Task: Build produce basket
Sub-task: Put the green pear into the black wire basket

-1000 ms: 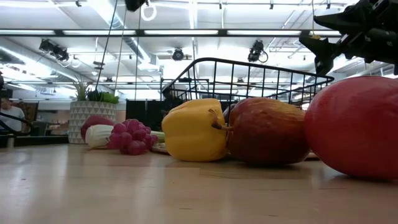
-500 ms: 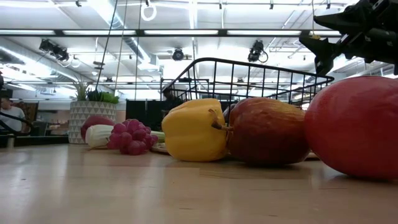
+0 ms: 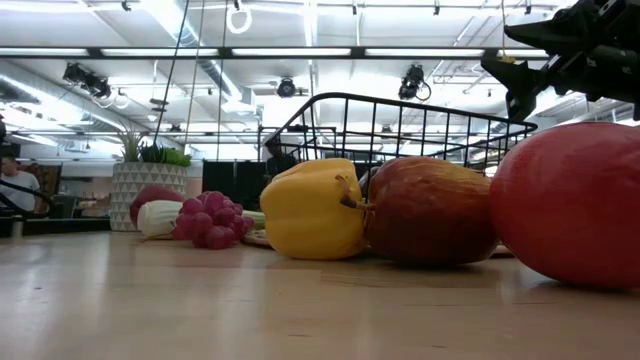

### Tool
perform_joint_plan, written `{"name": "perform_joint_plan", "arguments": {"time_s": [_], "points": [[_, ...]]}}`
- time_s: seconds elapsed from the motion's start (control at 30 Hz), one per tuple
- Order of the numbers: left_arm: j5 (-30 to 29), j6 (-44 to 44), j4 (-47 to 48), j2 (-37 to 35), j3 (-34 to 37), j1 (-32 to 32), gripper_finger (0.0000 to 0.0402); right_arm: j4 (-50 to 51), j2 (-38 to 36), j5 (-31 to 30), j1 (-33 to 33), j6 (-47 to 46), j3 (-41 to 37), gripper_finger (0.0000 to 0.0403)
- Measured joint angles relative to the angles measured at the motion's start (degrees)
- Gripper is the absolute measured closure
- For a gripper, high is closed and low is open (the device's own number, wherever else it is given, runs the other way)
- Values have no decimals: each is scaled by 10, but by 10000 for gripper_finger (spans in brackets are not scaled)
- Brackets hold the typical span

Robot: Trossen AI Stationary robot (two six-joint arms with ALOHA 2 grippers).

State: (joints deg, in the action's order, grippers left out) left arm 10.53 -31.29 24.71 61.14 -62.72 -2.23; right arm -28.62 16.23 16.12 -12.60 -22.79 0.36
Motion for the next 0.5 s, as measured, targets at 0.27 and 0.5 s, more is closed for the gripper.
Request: {"name": "perform_joint_plan", "arguments": {"time_s": [0.27,0.5], "points": [[-91,-312,1,0,0,0,56,0,0,0,0,0,0,172],[-105,-461,1,0,0,0,56,0,0,0,0,0,0,172]]}}
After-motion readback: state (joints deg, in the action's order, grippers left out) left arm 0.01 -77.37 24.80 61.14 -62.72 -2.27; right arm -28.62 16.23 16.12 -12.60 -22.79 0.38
